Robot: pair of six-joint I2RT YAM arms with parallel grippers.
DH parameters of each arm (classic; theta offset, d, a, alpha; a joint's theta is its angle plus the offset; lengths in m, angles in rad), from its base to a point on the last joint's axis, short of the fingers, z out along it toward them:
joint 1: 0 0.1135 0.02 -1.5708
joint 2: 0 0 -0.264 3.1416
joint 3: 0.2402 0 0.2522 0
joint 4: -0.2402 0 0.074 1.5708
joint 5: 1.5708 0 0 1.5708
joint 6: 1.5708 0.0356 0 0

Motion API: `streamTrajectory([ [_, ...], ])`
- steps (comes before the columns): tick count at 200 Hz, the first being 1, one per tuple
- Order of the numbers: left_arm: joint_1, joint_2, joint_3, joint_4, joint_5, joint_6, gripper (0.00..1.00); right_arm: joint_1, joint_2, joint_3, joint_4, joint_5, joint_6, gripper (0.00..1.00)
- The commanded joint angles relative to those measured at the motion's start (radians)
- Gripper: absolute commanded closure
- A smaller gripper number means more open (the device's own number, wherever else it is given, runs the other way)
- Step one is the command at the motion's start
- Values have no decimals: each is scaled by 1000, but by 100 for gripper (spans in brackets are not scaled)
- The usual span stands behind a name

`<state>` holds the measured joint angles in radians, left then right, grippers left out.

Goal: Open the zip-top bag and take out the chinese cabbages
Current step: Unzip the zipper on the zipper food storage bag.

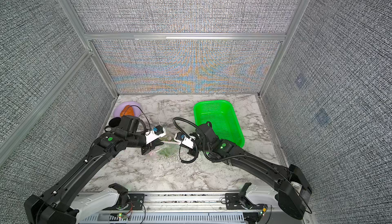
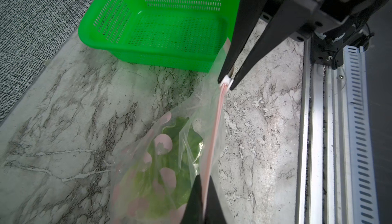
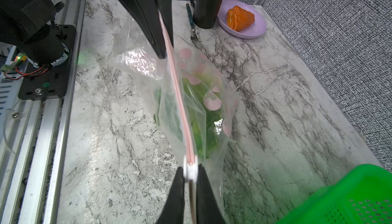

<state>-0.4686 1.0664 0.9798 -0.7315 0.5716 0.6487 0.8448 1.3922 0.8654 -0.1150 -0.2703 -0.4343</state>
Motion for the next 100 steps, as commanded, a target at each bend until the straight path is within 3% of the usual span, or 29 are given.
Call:
streamTrajectory([
  [1,1,-9,8,-23,-29,11,99,-3,-4,-6,-42,40,-14,100],
  [100,2,-5,24,-57,-85,14,99,-29,-54,-57,-78,99,-15,100],
])
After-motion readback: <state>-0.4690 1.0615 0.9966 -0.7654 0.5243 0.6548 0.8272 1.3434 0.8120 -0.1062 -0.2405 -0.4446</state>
